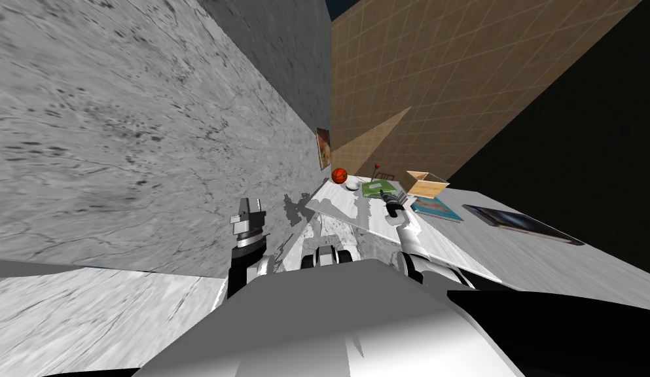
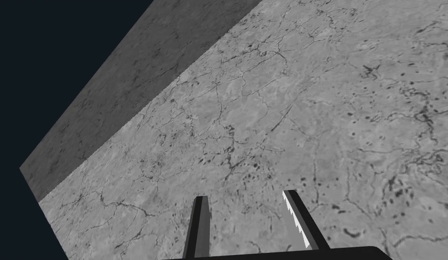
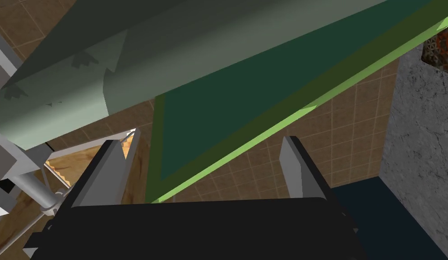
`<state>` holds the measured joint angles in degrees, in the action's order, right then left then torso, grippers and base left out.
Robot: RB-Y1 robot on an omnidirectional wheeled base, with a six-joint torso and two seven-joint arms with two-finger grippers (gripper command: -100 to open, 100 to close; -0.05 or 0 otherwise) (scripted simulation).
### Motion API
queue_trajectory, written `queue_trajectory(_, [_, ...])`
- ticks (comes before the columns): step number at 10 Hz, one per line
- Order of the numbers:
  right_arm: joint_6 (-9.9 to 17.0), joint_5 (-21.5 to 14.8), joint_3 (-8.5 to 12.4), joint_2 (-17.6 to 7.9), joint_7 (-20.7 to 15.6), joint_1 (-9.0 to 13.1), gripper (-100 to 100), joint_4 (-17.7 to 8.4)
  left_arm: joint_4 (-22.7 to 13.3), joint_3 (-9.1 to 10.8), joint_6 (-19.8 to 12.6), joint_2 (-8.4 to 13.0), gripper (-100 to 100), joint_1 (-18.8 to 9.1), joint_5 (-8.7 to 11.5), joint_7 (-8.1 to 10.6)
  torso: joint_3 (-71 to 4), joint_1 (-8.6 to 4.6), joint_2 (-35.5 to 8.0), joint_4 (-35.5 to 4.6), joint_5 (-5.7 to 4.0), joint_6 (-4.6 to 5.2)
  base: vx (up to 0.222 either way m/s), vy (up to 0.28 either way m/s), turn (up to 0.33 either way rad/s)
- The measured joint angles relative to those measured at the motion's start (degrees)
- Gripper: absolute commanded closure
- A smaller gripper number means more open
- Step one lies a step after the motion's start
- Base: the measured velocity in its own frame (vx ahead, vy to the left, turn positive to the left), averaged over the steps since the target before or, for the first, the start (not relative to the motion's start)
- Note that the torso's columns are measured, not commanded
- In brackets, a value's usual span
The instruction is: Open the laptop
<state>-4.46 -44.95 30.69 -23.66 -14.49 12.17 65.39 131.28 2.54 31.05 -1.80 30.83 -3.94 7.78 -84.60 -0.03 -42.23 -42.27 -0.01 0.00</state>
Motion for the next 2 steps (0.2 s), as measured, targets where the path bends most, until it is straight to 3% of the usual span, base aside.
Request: queue_trajectory(2, [-0.01,0.0,0.01,-0.02,0.01,0.03,0,0.03,0.0,0.0,0.0,0.0,0,0.0,0.0,0.0,0.03,0.0,-0.05,0.01,-0.02,0.0,0.0,0.0,0.0])
